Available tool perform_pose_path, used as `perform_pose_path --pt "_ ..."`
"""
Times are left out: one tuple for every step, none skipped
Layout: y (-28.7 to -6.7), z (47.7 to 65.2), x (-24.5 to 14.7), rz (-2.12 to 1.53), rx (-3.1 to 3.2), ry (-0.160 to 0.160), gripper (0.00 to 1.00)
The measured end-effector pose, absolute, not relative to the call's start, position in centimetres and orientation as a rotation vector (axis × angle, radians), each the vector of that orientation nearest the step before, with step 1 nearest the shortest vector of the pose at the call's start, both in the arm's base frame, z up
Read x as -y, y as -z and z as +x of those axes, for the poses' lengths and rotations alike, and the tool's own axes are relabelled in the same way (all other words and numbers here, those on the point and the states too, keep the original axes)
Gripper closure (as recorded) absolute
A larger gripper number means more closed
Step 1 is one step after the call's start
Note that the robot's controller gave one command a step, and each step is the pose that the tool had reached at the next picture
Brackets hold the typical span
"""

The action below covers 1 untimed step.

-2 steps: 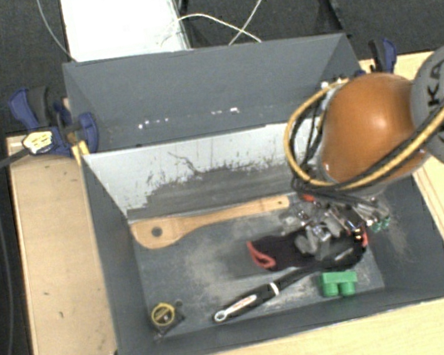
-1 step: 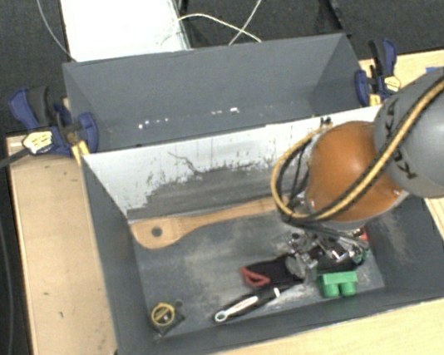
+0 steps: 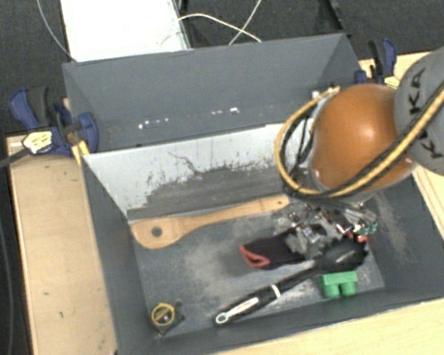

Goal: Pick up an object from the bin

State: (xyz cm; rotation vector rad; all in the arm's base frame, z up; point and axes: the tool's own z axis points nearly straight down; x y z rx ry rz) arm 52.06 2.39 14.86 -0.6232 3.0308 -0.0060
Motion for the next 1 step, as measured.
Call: perform_pose_path --pt "-6.87 52.90 -4.30 -0.527 -3.086 -0.006 1.00"
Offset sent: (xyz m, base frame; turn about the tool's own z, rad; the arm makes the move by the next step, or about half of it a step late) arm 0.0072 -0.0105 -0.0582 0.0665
